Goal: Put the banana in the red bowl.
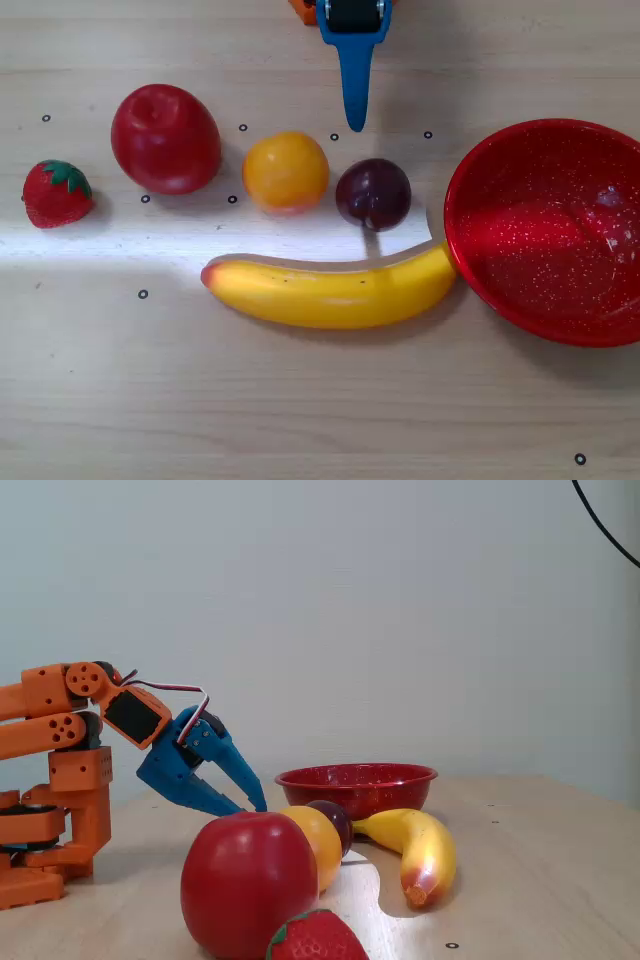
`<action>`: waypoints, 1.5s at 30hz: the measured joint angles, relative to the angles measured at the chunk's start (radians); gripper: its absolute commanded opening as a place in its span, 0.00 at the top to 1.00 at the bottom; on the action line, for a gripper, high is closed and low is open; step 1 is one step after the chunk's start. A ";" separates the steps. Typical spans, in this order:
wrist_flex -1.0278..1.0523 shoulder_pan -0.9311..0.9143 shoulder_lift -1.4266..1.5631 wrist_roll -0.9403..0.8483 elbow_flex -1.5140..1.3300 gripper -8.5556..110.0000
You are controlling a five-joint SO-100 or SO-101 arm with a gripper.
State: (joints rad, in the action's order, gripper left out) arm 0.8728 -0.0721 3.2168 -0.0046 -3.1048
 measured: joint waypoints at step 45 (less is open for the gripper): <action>0.535 0.020 -0.782 0.195 0.933 0.90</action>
State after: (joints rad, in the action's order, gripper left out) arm 1.4082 -0.0522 2.4344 0.1902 -2.1721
